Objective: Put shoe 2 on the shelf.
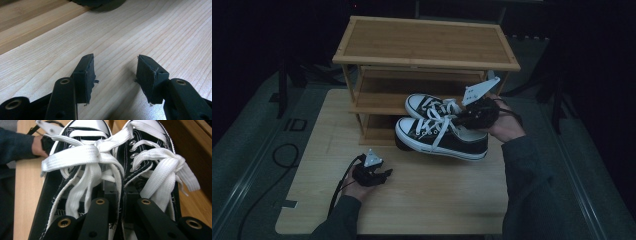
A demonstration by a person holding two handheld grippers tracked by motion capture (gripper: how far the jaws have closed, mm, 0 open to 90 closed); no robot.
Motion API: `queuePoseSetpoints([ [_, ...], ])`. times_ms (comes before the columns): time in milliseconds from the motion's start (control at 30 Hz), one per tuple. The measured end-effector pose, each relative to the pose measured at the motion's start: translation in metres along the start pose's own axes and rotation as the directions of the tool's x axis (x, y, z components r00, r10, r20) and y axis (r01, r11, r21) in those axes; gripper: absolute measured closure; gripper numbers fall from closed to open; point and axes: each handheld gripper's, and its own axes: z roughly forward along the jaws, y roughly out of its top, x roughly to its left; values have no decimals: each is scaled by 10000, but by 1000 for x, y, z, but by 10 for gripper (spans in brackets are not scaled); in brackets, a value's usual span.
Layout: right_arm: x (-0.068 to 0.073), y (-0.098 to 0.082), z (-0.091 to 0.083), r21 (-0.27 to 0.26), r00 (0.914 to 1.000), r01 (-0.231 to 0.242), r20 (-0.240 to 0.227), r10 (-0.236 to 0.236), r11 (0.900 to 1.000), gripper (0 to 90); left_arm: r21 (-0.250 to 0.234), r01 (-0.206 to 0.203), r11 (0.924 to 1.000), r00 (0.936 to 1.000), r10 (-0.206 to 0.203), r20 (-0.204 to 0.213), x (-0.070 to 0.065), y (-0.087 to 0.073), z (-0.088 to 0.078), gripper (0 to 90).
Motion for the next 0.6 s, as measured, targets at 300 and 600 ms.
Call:
queuePoseSetpoints([
  [300,-16,3,2,-292,9971,-694,307,703,9972,852,4,2,10000,10000,-2,13,0,0,0,490],
  [600,-24,7,12,-296,9827,-1280,1309,1308,9913,849,-6,19,10000,10000,-19,38,0,0,0,489],
])
